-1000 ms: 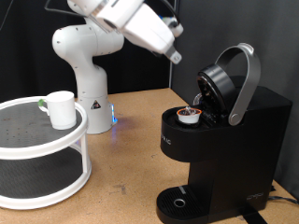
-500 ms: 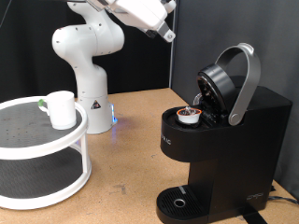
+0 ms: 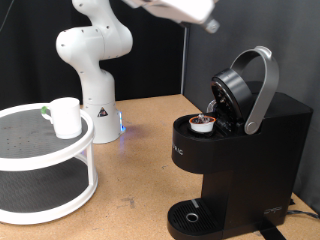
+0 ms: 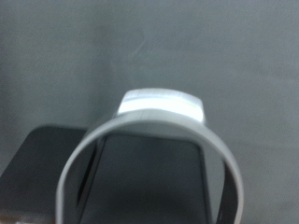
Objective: Make a cup of coffee with the keurig machine
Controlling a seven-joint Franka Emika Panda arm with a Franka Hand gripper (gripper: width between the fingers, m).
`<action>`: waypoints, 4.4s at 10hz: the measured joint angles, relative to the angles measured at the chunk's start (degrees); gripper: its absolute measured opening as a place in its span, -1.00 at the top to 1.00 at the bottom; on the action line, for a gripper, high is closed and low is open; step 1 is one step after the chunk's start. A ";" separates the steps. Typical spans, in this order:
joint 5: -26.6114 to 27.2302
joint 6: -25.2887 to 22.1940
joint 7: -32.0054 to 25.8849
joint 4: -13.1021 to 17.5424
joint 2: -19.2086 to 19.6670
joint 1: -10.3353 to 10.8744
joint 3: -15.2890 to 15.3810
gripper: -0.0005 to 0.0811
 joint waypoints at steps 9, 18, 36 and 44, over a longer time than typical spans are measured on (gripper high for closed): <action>8.47 11.17 7.10 0.60 0.51 2.77 6.69 -0.97; 4.74 16.93 11.52 1.30 4.28 4.55 15.29 -0.92; 1.19 12.30 7.21 2.36 6.72 1.98 14.47 0.99; -4.66 6.40 6.97 3.63 6.55 -0.94 11.45 0.99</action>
